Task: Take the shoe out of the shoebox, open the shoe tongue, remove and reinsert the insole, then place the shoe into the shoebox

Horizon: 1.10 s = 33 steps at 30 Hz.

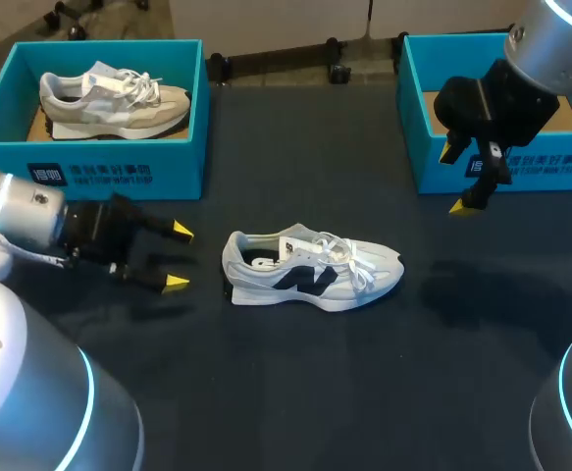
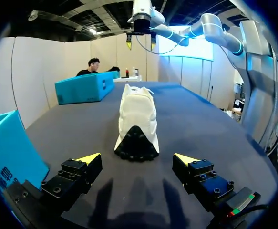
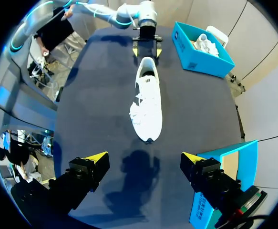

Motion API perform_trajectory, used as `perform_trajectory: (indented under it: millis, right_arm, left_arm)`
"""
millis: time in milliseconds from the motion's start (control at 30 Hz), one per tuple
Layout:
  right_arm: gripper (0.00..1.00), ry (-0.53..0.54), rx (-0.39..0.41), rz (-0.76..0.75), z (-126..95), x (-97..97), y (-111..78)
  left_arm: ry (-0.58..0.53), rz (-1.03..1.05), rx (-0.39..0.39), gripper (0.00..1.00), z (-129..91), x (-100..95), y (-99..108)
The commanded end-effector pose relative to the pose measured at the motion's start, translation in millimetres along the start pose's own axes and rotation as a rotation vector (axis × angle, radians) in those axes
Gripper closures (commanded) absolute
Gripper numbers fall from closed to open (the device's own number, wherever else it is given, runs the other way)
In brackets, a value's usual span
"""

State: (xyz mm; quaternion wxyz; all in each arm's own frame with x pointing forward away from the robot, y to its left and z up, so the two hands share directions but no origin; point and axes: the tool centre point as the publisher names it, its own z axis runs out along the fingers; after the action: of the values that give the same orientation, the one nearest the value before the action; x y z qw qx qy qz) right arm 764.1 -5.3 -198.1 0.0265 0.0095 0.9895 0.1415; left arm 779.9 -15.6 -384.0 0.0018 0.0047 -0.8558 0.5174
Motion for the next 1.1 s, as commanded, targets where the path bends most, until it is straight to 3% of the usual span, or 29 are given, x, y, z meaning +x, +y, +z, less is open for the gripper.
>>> perform_trajectory:
  millis: [33, 533, 1100]
  right_arm:
    - [0.0, 0.001, 0.003, 0.0, 1.0, -1.0, 0.4]
    - [0.0, 0.001, 0.003, 0.0, 1.0, -1.0, 0.4]
    - [0.0, 0.001, 0.003, 0.0, 1.0, -1.0, 0.4]
  left_arm:
    - [-0.034, -0.016, 0.007, 0.0, 12.8, 2.1, 1.3]
    - [-0.031, -0.077, -0.028, 0.0, 50.0, -5.9, 6.1]
    - [0.038, -0.073, -0.008, 0.0, 66.8, 0.6, -3.3]
